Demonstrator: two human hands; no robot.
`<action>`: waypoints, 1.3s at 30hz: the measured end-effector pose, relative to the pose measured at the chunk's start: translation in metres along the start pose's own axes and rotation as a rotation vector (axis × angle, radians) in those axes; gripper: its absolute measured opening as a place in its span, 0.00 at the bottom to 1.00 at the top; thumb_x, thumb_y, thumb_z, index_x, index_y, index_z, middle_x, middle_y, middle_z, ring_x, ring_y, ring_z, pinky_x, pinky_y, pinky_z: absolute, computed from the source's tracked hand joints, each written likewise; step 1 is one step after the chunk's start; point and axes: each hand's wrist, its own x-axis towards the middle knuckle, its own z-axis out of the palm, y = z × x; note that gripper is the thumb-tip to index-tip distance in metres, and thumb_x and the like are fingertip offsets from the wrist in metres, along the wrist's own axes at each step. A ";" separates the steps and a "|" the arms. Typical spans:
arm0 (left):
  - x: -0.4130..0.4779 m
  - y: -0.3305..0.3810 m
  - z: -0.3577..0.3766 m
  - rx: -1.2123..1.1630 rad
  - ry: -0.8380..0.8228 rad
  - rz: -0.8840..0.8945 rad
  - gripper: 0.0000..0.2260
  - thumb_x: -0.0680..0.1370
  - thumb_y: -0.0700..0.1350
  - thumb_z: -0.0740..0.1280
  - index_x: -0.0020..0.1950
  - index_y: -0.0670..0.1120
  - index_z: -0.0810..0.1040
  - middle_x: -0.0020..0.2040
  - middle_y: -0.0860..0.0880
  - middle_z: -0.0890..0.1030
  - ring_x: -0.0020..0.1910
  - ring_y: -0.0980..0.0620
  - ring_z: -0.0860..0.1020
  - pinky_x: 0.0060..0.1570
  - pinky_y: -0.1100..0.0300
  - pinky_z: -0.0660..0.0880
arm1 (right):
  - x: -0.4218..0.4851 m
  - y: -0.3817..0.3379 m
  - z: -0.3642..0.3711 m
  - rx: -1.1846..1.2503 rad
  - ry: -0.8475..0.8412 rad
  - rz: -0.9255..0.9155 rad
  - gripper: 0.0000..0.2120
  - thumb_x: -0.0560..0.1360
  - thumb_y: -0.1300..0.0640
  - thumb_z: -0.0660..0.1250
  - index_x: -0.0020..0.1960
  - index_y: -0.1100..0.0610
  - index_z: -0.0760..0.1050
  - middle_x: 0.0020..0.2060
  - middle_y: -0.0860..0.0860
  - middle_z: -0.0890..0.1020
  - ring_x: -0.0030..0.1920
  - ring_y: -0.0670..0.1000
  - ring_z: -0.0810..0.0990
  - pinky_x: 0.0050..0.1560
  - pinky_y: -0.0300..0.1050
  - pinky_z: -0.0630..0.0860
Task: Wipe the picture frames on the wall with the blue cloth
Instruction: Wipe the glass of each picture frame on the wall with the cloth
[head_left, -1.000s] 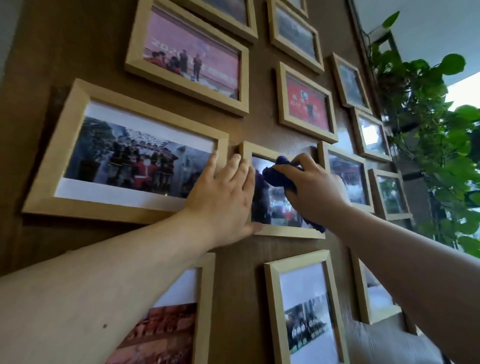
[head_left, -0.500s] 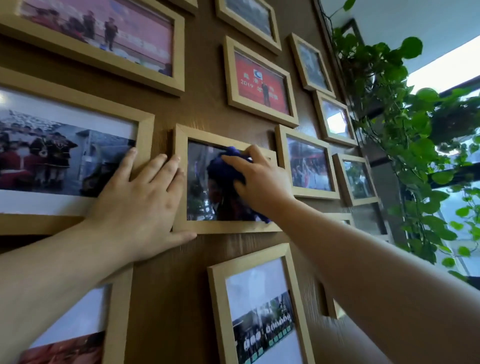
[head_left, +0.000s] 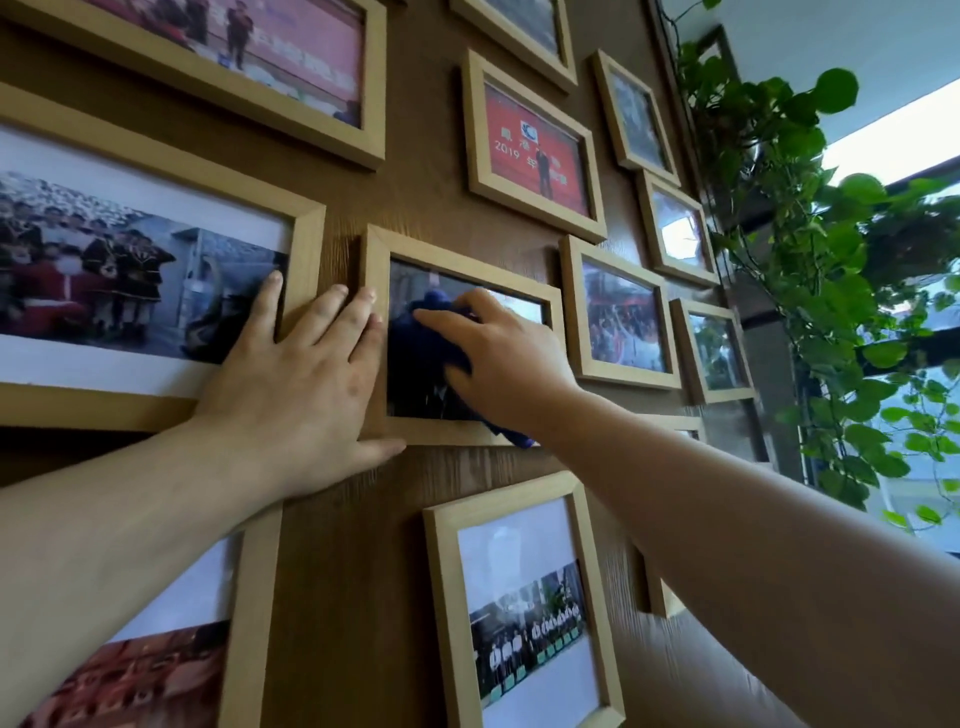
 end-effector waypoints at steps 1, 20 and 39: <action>0.001 0.001 0.000 0.003 0.001 -0.004 0.48 0.68 0.75 0.50 0.76 0.44 0.45 0.80 0.44 0.46 0.77 0.46 0.45 0.73 0.34 0.45 | 0.000 -0.004 -0.002 -0.019 0.002 -0.034 0.25 0.73 0.50 0.66 0.69 0.46 0.66 0.57 0.54 0.74 0.49 0.55 0.76 0.35 0.43 0.67; 0.002 0.007 -0.001 -0.056 -0.010 -0.052 0.47 0.69 0.73 0.53 0.76 0.44 0.44 0.80 0.45 0.45 0.78 0.46 0.44 0.73 0.34 0.43 | -0.033 -0.019 -0.008 -0.069 -0.105 -0.088 0.26 0.72 0.51 0.67 0.68 0.45 0.65 0.58 0.53 0.72 0.51 0.56 0.76 0.34 0.43 0.66; -0.026 0.017 -0.019 -0.075 0.134 0.312 0.35 0.74 0.63 0.57 0.73 0.41 0.62 0.74 0.38 0.65 0.74 0.41 0.61 0.72 0.35 0.55 | -0.137 0.045 -0.027 0.111 -0.123 0.399 0.23 0.73 0.53 0.65 0.66 0.43 0.67 0.57 0.50 0.73 0.44 0.54 0.76 0.36 0.43 0.66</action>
